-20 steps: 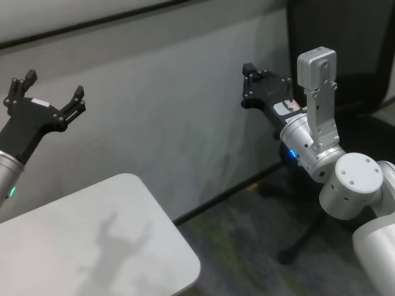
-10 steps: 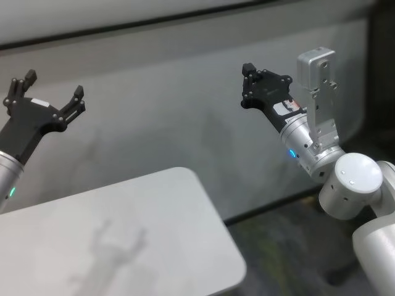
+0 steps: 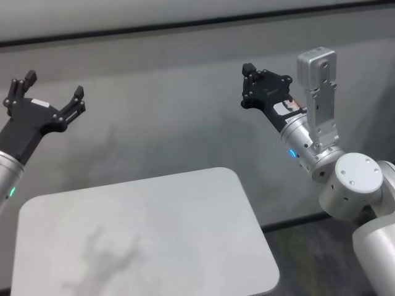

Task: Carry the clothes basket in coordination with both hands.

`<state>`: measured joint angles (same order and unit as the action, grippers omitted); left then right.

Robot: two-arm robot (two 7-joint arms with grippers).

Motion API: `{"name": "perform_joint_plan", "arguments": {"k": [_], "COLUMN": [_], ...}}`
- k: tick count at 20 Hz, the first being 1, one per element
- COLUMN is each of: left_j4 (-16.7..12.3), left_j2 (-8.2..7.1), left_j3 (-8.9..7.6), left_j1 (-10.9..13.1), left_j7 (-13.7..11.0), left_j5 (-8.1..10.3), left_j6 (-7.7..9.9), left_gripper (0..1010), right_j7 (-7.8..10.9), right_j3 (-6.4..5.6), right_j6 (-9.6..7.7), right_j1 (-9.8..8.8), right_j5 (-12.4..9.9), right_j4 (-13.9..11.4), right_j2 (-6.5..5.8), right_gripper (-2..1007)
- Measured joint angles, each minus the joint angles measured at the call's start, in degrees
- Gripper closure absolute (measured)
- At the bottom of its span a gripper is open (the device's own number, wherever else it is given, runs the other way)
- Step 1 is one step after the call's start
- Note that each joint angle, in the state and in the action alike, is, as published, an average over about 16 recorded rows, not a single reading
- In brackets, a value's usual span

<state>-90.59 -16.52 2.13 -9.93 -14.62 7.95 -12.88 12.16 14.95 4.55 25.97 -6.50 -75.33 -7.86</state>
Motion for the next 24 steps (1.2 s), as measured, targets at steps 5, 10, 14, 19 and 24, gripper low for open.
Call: {"name": "perform_joint_plan", "arguments": {"k": [5, 10, 14, 19, 24], "left_j4": [0.0, 0.0, 0.5, 2.2, 4.8], "left_j2": [0.00, -0.02, 0.00, 0.60, 1.59], "left_j3": [0.00, 0.00, 0.03, 0.13, 0.26], "left_j1": [0.0, 0.0, -0.1, 0.0, 0.5], "left_j7": [0.0, 0.0, 0.2, 1.0, 1.7], "left_j5": [0.00, -0.02, -0.24, -0.59, -0.79], "left_j6": [0.00, 0.04, 0.39, 1.40, 2.58], "left_gripper": [10, 10, 10, 10, 10], "right_j7": [0.00, 0.00, -0.08, -0.52, -0.85], "right_j3": [0.00, 0.00, -0.01, 0.02, 0.31], "right_j6": [0.00, 0.00, -0.14, -1.33, -2.95], "right_j1": [0.00, 0.00, -0.08, -0.44, -1.04], "right_j5": [0.0, 0.0, 0.0, 0.0, -0.2], "right_j4": [0.0, 0.0, 0.0, 0.5, 2.5], "right_j2": [0.00, 0.00, 0.07, 0.90, 2.40], "right_gripper": [1003, 1003, 1003, 1003, 1003]}}
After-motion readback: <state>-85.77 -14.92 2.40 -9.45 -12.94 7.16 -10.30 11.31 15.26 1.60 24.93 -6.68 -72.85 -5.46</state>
